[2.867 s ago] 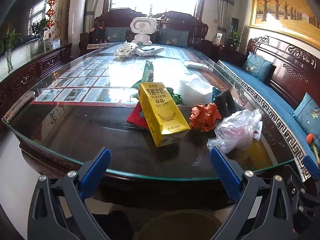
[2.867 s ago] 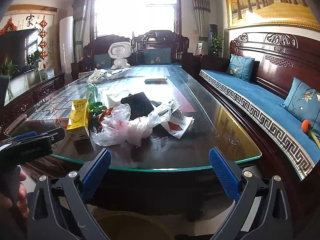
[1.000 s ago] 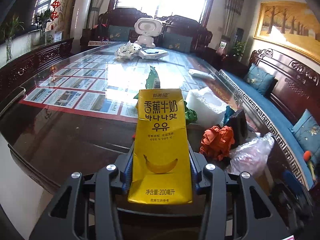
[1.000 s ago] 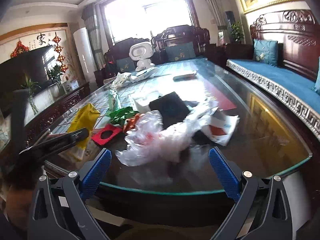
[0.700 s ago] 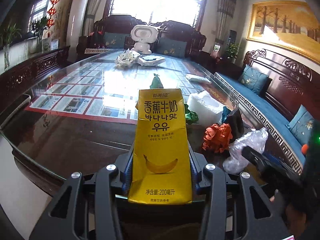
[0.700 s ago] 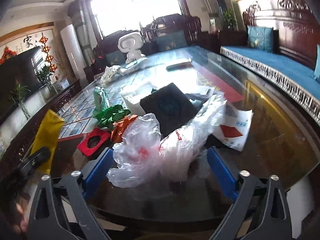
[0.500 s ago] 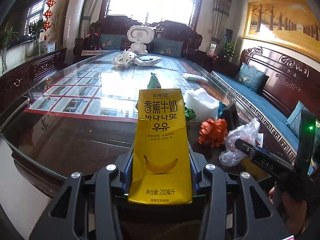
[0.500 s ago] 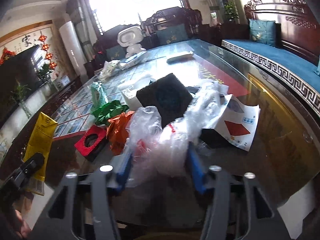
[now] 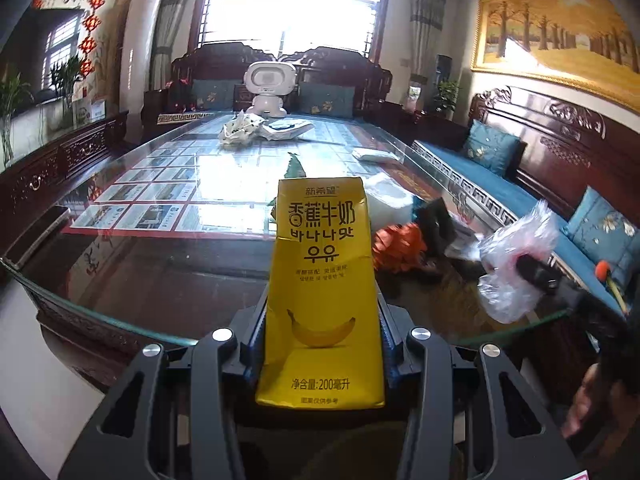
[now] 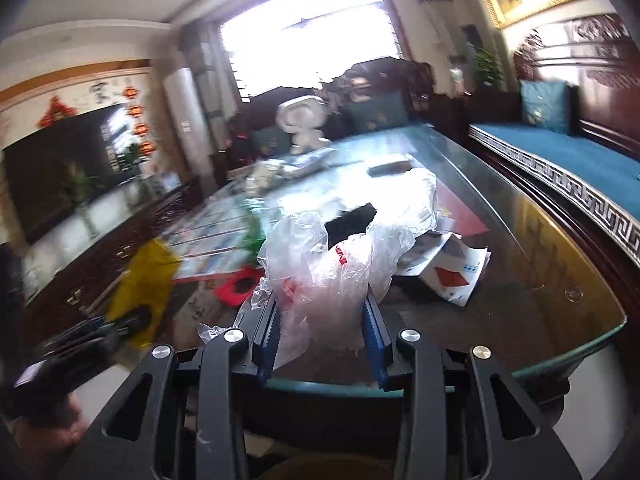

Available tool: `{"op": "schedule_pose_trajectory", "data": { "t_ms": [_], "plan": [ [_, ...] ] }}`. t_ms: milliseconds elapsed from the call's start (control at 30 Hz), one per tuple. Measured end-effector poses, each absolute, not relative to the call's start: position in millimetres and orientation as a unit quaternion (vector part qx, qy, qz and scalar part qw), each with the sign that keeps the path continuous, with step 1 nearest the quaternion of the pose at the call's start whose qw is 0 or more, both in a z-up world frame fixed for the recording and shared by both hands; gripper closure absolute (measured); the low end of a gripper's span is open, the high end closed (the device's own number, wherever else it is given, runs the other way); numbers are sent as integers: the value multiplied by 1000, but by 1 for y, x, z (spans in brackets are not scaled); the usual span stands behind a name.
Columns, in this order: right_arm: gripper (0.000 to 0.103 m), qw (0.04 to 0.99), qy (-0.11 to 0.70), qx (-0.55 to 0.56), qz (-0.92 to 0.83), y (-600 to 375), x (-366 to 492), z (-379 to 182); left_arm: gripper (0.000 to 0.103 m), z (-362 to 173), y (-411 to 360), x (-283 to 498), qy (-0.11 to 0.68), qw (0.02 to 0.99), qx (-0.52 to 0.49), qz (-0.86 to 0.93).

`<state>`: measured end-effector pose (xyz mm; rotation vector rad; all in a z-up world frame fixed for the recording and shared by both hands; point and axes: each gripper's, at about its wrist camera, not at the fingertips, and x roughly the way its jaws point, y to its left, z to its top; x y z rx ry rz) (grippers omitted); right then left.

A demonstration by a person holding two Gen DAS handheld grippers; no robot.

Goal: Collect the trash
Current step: 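Carry carton in left tool and bag in right tool over yellow bin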

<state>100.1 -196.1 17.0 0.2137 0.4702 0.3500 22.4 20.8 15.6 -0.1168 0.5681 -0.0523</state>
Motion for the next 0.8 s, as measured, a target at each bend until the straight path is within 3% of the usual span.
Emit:
{"op": "schedule_pose_trajectory", "data": {
  "t_ms": [400, 800],
  "plan": [
    [67, 915, 295, 71, 266, -205, -18, 6, 58, -14, -7, -66, 343, 937, -3, -66],
    [67, 887, 390, 76, 234, -226, -55, -57, 58, -112, -34, -89, 487, 864, -8, -130]
  ]
}}
